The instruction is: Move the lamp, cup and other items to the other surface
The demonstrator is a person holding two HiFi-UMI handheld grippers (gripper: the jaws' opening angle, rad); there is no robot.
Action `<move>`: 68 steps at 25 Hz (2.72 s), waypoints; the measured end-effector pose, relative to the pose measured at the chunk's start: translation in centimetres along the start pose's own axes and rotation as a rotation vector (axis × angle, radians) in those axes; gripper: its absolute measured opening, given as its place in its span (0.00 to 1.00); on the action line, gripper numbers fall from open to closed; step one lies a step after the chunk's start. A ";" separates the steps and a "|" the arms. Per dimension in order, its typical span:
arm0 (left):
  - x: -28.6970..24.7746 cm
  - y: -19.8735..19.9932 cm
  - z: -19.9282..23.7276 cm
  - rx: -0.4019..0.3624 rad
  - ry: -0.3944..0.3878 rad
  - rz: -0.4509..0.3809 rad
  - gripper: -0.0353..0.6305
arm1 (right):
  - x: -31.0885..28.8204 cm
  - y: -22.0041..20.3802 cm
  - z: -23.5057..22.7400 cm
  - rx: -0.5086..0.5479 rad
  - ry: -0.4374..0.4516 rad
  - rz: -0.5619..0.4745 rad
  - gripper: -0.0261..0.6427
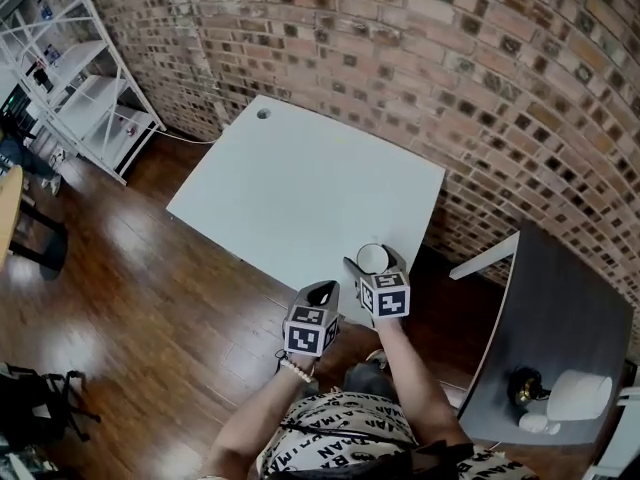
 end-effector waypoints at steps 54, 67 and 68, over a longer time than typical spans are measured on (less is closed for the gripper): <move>5.0 -2.9 11.5 0.188 0.084 -0.058 0.06 | -5.5 2.4 8.5 0.003 0.140 0.055 0.71; 2.6 -1.5 1.0 -0.054 -0.131 -0.029 0.06 | 9.6 -8.2 -2.9 -0.383 -0.130 -0.076 0.71; 2.6 -1.5 0.3 -0.065 -0.143 -0.028 0.06 | 10.6 -9.0 -3.1 -0.402 -0.144 -0.082 0.71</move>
Point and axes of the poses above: the fingertips, and each gripper's own axes: x backward along the fingers, z to its left, y out of its top, the point moved 1 cm from there along x, backward along the fingers, and after that the axes turned 15 degrees about z, right-handed, at the moved point
